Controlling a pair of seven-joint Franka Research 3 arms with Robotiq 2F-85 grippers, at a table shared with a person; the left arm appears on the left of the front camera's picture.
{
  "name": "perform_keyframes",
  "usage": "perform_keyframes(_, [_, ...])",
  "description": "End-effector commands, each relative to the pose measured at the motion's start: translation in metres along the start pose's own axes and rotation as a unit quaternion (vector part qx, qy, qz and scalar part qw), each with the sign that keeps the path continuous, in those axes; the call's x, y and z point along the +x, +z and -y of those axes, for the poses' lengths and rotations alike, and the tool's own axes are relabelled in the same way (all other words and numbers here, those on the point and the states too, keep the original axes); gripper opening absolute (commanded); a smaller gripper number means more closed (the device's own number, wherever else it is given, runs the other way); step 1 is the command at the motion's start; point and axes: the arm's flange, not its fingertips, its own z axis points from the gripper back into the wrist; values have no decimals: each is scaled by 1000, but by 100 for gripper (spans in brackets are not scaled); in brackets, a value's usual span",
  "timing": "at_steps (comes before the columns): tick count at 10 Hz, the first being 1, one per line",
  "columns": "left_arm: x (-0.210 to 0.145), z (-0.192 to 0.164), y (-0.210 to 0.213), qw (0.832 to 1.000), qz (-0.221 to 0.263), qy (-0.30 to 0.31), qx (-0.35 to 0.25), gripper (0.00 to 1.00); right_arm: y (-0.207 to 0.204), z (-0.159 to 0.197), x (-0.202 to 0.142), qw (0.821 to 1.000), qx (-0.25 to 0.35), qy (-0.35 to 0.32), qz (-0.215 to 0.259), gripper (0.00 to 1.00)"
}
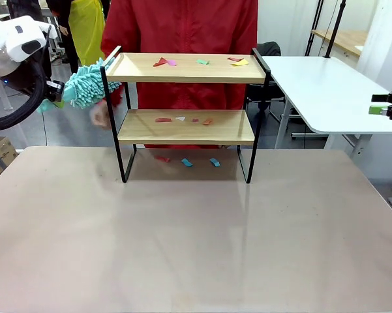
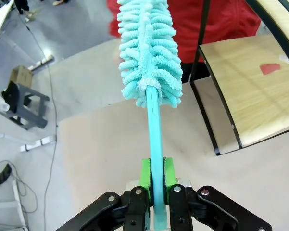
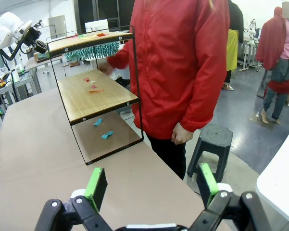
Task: Clean the shelf.
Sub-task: Clean the specific section of the Shelf indicated by the human with the Duster.
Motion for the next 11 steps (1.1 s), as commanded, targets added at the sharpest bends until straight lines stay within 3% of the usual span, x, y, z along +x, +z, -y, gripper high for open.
perform_keyframes(1, [0, -2, 2, 1000, 2, -8, 2, 0, -1, 0, 2, 1000, 0, 2, 0, 100])
perform_keyframes(4, [0, -2, 2, 1000, 2, -8, 2, 0, -1, 0, 2, 1000, 0, 2, 0, 100])
perform_keyframes(5, [0, 1, -1, 1000, -1, -1, -1, 13, -1, 0, 2, 1000, 0, 2, 0, 100])
perform_keyframes(6, [-8, -2, 11, 1000, -8, -19, -4, 13, -1, 0, 2, 1000, 0, 2, 0, 100])
perform_keyframes(9, [-15, -11, 75, 987, -109, -117, 35, 13, -1, 0, 2, 1000, 0, 2, 0, 100])
perform_keyframes(11, [-28, -8, 118, 961, -195, -196, 22, 13, -1, 0, 2, 1000, 0, 2, 0, 100])
